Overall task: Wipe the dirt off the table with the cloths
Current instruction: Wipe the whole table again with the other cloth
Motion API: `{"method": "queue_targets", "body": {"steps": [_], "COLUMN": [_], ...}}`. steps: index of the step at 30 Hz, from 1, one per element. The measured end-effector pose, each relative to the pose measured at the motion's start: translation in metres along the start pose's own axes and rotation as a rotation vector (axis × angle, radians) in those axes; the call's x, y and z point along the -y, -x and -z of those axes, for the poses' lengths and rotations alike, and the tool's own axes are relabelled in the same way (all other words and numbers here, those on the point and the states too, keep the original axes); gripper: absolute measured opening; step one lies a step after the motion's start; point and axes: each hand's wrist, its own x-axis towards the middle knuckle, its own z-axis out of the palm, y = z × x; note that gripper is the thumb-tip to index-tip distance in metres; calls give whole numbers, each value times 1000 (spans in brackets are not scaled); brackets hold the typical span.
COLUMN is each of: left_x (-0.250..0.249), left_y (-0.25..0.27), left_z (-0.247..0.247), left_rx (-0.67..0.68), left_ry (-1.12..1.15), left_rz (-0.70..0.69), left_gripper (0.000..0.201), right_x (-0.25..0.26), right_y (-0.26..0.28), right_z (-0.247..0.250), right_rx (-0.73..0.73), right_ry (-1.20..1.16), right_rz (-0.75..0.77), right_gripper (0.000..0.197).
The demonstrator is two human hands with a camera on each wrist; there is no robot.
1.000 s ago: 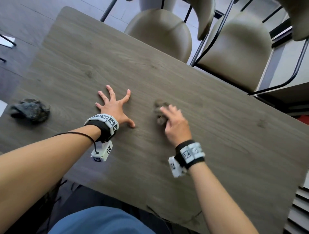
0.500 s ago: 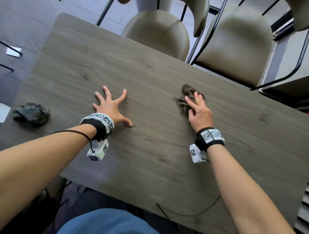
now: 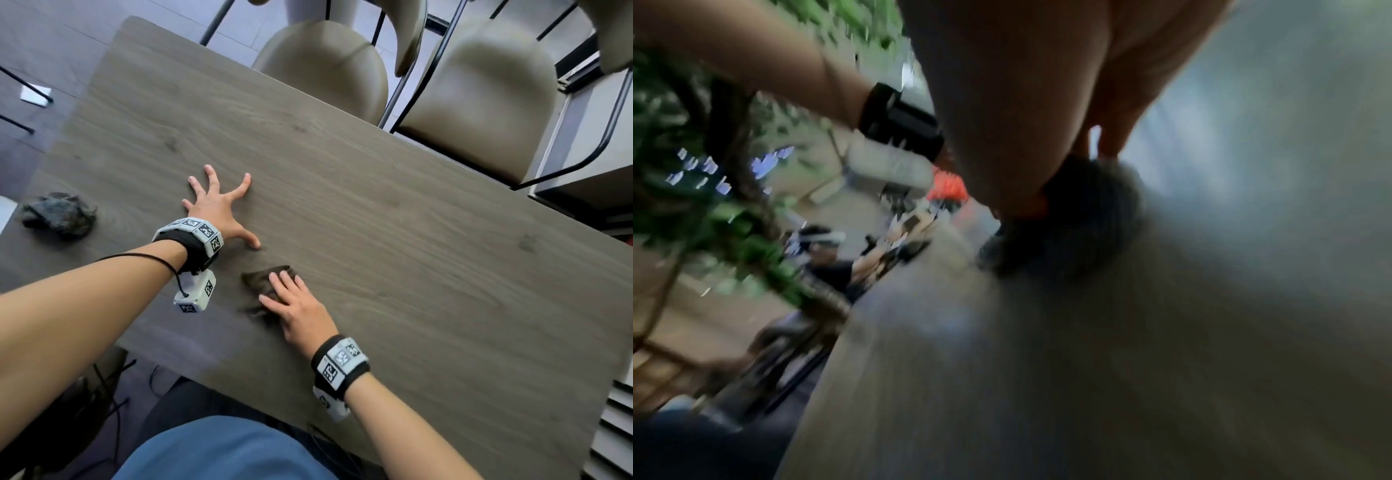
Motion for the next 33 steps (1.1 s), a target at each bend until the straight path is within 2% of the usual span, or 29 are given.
{"method": "queue_targets", "body": {"steps": [1,3,6,10,13,16,19,21,25,27,30,33], "left_x": [0,1,1,1,2,5,7,7,9,9,10,9], "left_y": [1,1,5,14,19,21,19,18,15,14,14,15], "left_z": [-1,-2,-3,-9,-16,-17,-18,-18,-20,-21,-21,-19], "left_rx": [-2,-6,-2,-20,-31,-29,-29,-28,-30,-36,-33,-33], "left_ry": [6,6,5,27,59,67,72,66,54,54,52,61], "left_rz": [2,7,19,56,82,83,76,79,74,77,81,71], "left_gripper": [145,146,146,142,139,137,136,136,134,135,137,136], "right_x": [-4,-30,-94,-179,-210,-205,-166,-121,0,43,53,12], "right_y": [8,14,20,20,9,-9,-26,-35,-32,-23,-21,-22], "right_z": [-2,11,51,113,149,169,157,121,18,-21,-32,-6], "right_rx": [16,-50,-224,-324,-297,-261,-279,-254,-64,58,57,-40], "right_ry": [-6,-46,-49,-6,49,53,64,50,-4,15,14,9], "right_rz": [15,-47,-280,-599,-708,-775,-664,-537,-245,-140,-112,-154], "right_gripper": [47,47,46,61,59,51,53,54,51,56,60,59]}}
